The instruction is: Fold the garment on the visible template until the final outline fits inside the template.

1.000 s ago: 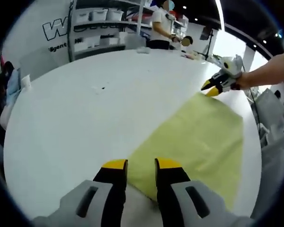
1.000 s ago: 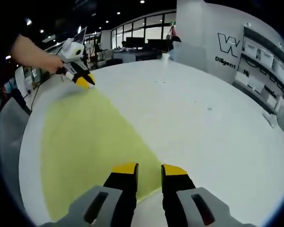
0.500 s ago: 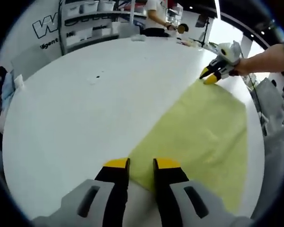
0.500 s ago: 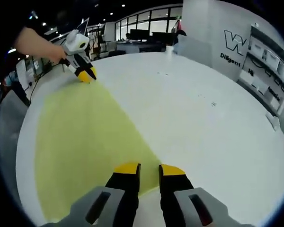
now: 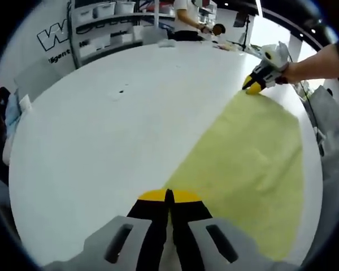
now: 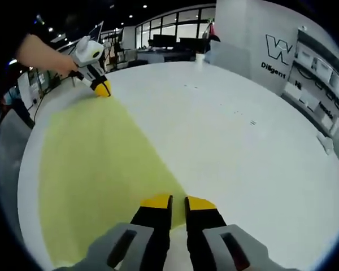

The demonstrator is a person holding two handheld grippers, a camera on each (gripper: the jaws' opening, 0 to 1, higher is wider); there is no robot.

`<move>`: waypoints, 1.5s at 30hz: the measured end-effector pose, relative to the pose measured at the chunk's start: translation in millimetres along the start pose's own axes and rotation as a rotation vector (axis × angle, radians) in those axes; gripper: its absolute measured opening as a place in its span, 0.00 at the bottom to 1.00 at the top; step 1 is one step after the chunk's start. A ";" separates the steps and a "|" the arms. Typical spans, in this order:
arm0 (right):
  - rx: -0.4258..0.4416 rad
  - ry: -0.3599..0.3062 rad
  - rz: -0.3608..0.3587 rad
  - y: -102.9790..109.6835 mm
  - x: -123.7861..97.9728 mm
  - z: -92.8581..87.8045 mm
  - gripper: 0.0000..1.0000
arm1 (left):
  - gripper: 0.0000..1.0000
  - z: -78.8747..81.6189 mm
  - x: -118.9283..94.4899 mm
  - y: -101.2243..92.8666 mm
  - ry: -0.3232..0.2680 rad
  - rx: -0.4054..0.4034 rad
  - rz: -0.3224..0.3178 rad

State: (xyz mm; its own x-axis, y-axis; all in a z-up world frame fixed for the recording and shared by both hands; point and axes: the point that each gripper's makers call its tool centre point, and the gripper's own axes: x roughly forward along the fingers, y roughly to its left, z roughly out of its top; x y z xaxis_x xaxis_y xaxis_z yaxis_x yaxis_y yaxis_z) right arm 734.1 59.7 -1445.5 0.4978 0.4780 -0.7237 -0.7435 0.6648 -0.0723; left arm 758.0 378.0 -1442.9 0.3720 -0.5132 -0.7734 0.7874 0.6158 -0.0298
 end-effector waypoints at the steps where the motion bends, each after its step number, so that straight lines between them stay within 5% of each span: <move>1: 0.003 0.000 -0.004 -1.4 -1.2 0.5 0.00 | 0.00 0.0 -0.3 0.1 0.000 -0.002 0.000; 23: -0.022 0.015 0.054 2.0 1.9 3.7 0.00 | 0.00 -0.1 -7.8 1.8 0.001 -0.003 0.001; 39: -0.035 -0.021 -0.017 -8.1 -6.2 12.7 0.00 | 0.00 6.0 -19.2 10.6 -0.029 -0.011 0.056; 45: -0.013 -0.014 -0.026 -8.9 -2.6 10.8 0.00 | 0.00 10.4 -16.1 -1.1 -0.043 0.017 0.025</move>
State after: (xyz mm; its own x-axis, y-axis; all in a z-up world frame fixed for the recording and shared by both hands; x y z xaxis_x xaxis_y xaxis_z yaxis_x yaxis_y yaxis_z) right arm 744.2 58.8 -1435.6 0.5228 0.4689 -0.7119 -0.7360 0.6696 -0.0996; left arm 756.2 379.4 -1423.8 0.4124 -0.5231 -0.7459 0.7857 0.6186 0.0006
